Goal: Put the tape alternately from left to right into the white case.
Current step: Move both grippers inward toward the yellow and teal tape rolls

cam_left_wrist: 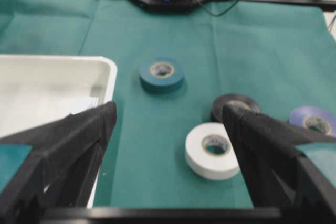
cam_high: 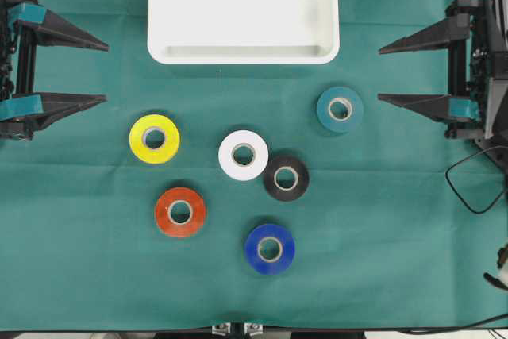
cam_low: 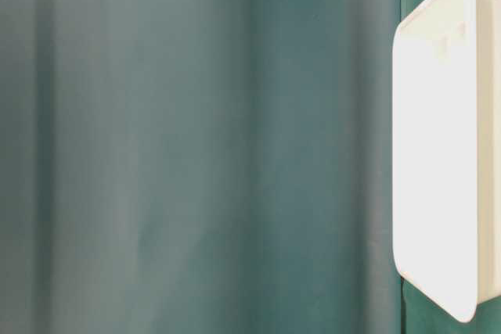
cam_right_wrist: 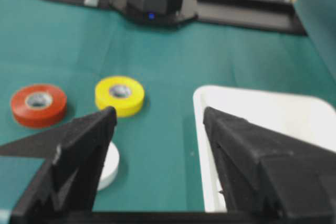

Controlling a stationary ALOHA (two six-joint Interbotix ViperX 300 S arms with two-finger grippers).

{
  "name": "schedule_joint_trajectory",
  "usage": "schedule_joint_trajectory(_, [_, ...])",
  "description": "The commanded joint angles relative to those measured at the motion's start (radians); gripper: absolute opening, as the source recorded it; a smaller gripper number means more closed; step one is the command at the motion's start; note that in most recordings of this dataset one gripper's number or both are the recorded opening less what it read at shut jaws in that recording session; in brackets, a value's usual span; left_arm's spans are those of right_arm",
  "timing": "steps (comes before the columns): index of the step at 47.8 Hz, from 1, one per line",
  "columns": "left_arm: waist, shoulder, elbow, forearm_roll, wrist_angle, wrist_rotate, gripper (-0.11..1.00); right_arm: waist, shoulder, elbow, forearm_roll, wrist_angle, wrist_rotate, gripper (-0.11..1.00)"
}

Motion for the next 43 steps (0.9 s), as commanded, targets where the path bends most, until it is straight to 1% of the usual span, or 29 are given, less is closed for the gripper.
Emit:
schedule_joint_trajectory(1, [-0.003,0.006,-0.026,-0.005,-0.003,-0.002,0.65,-0.002,0.023,-0.035,-0.002,0.012,0.006,0.78])
schedule_joint_trajectory(7, [-0.003,0.034,-0.044,-0.008,0.025,-0.005,0.66,-0.002,0.069,-0.066,-0.002,0.043,0.021,0.78])
schedule_joint_trajectory(17, [-0.003,0.137,-0.106,-0.008,0.133,-0.005,0.65,-0.002,0.133,-0.101,-0.002,0.083,0.023,0.78])
schedule_joint_trajectory(25, [-0.002,0.225,-0.149,-0.008,0.167,-0.005,0.65,-0.002,0.179,-0.124,-0.002,0.087,0.026,0.77])
schedule_joint_trajectory(36, [-0.002,0.341,-0.212,-0.008,0.218,-0.005,0.66,-0.002,0.256,-0.156,-0.002,0.137,0.026,0.77])
schedule_joint_trajectory(43, [-0.002,0.397,-0.244,-0.008,0.244,-0.005,0.66,0.000,0.308,-0.178,-0.002,0.143,0.026,0.77])
